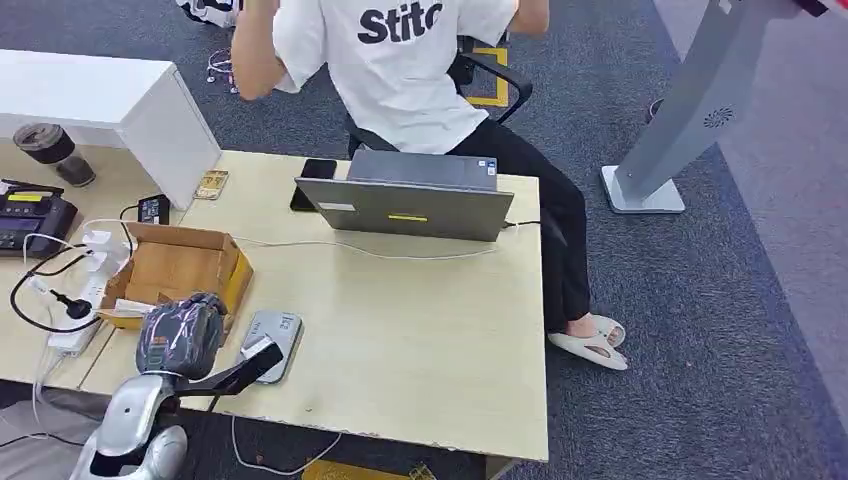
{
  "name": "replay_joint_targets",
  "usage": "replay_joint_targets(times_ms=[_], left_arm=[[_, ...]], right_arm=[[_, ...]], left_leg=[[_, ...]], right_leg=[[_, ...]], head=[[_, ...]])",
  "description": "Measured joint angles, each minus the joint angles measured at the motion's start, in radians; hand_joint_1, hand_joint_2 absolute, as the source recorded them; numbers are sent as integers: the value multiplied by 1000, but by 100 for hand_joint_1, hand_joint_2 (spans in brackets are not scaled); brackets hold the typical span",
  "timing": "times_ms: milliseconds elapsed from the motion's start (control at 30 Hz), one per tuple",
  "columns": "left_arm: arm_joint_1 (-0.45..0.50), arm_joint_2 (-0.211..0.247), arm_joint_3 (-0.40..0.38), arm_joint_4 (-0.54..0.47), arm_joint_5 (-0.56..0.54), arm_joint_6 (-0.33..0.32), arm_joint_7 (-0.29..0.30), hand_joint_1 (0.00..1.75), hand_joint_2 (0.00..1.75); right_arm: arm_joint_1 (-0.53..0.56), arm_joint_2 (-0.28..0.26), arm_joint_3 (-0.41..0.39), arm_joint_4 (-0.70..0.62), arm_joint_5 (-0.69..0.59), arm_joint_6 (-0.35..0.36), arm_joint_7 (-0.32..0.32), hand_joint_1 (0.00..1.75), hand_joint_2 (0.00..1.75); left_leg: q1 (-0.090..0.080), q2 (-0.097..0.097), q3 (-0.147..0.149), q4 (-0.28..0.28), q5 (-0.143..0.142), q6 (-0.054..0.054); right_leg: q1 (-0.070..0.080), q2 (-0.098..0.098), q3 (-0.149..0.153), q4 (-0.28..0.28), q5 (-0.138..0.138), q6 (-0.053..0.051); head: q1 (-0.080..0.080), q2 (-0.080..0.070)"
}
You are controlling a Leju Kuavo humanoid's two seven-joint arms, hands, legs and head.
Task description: Pass the card to the sensor for recognition and then transmit it.
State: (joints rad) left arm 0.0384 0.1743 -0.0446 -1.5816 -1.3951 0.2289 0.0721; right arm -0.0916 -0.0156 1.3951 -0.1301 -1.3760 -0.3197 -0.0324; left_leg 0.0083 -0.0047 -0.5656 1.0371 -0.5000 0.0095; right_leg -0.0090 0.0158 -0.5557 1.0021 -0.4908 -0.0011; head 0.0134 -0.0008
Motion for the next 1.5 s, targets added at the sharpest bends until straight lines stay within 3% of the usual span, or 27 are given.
replay_joint_targets(times_ms=[700,1500], left_arm=[[-9,-24,-62,0,0,-17,-1,175,175],[-8,22,-62,79,35,-76,14,175,175]], right_arm=[[0,0,2,0,1,14,0,0,175],[-4,0,45,0,34,29,5,0,175]], left_leg=[[0,0,0,0,0,0],[0,0,-1,0,0,0]], right_leg=[[0,0,0,0,0,0],[0,0,0,0,0,0]], head=[[0,0],[0,0]])
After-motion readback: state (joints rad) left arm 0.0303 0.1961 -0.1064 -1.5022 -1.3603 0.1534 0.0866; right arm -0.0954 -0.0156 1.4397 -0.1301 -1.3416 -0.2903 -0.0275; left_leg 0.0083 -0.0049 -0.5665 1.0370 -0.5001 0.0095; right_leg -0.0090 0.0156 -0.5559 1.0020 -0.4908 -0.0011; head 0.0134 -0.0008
